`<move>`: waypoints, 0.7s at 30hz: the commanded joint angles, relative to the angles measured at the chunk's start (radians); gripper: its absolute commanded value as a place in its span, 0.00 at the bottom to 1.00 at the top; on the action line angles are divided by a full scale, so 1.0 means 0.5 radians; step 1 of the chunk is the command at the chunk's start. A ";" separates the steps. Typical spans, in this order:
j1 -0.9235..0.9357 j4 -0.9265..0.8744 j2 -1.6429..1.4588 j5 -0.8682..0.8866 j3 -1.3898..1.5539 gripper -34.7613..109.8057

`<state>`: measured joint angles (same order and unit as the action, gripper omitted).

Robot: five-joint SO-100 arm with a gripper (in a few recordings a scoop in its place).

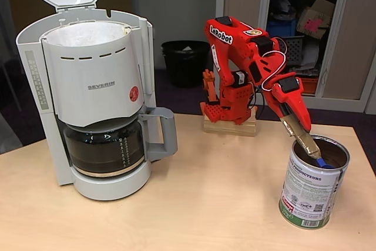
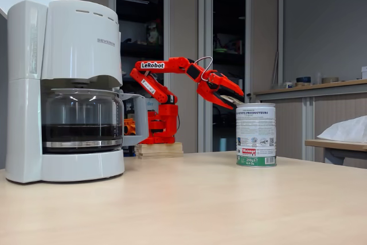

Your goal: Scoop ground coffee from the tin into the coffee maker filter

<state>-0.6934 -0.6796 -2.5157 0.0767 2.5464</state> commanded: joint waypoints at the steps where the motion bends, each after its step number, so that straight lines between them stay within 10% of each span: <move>1: -0.028 0.037 0.006 0.055 -0.092 0.32; 21: -0.095 0.006 0.120 -0.423 -0.448 0.24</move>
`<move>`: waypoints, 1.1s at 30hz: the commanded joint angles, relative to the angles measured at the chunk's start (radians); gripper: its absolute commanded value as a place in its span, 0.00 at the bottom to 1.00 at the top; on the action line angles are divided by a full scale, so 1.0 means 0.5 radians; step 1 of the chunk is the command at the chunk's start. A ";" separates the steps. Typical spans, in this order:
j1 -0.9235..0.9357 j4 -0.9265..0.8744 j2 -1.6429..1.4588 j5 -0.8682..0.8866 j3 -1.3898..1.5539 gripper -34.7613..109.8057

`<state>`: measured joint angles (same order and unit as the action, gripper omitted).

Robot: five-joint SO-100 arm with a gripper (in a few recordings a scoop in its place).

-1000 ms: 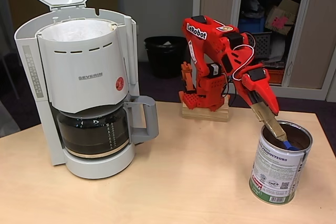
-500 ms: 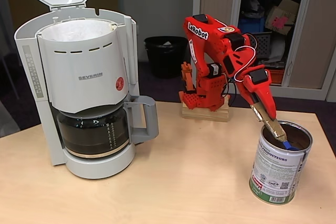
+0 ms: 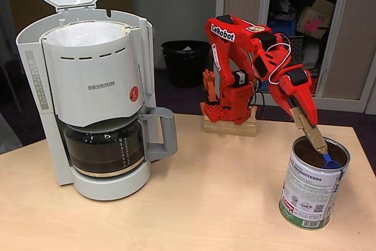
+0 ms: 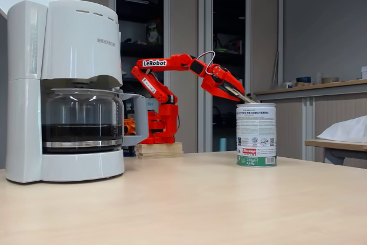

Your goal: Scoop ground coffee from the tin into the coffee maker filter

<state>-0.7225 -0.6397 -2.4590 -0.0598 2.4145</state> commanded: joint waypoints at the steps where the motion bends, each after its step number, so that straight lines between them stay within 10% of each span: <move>1: -0.031 -0.110 0.021 -0.199 -0.233 0.24; 33: 0.325 -1.509 0.951 -1.770 -1.562 0.24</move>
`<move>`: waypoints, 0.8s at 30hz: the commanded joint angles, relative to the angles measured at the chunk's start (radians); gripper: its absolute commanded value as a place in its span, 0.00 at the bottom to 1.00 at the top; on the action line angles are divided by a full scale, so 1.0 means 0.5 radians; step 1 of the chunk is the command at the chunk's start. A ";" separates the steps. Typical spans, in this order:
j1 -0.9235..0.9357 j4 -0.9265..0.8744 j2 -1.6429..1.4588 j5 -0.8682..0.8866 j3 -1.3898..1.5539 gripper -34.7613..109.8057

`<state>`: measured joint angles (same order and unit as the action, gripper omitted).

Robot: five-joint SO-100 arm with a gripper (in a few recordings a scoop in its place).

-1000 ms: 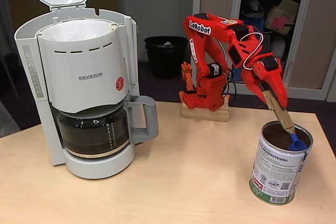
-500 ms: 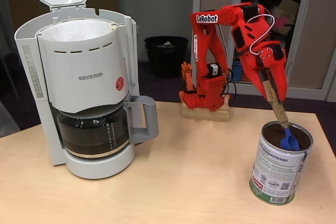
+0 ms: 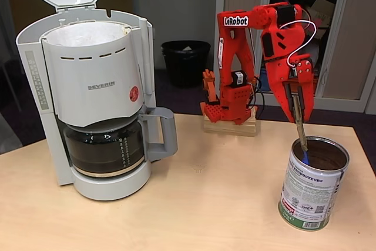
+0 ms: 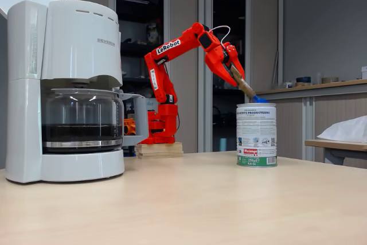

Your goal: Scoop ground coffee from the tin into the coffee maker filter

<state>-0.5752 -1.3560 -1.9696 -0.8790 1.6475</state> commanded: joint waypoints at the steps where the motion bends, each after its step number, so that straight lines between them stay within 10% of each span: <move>1: 0.031 -0.107 -0.040 -0.147 -0.028 0.24; 24: -0.261 -0.181 0.077 -0.129 0.043 0.24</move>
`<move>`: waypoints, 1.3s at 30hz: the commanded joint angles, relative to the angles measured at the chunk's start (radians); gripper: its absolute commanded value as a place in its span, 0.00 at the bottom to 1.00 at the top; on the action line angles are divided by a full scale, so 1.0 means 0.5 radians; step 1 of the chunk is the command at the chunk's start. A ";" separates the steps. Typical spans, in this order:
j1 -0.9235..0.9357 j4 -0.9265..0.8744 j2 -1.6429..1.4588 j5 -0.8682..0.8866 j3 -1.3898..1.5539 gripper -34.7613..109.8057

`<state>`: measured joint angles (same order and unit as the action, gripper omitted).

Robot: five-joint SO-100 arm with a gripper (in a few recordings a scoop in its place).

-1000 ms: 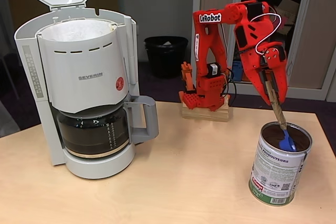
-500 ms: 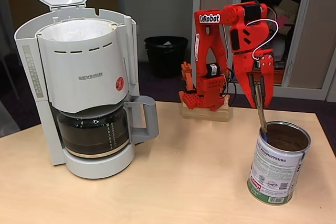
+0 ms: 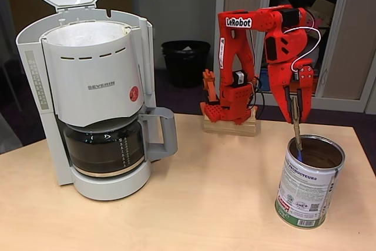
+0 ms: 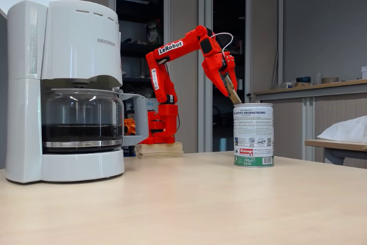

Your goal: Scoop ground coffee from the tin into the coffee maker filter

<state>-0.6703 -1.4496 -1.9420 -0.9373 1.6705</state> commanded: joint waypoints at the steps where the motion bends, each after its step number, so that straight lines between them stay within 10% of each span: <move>1: -0.083 0.003 0.043 0.003 -0.018 0.24; 39: -0.414 -0.236 0.558 0.531 -0.795 0.24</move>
<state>-0.8514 -1.5800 -1.6567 -0.6964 1.3085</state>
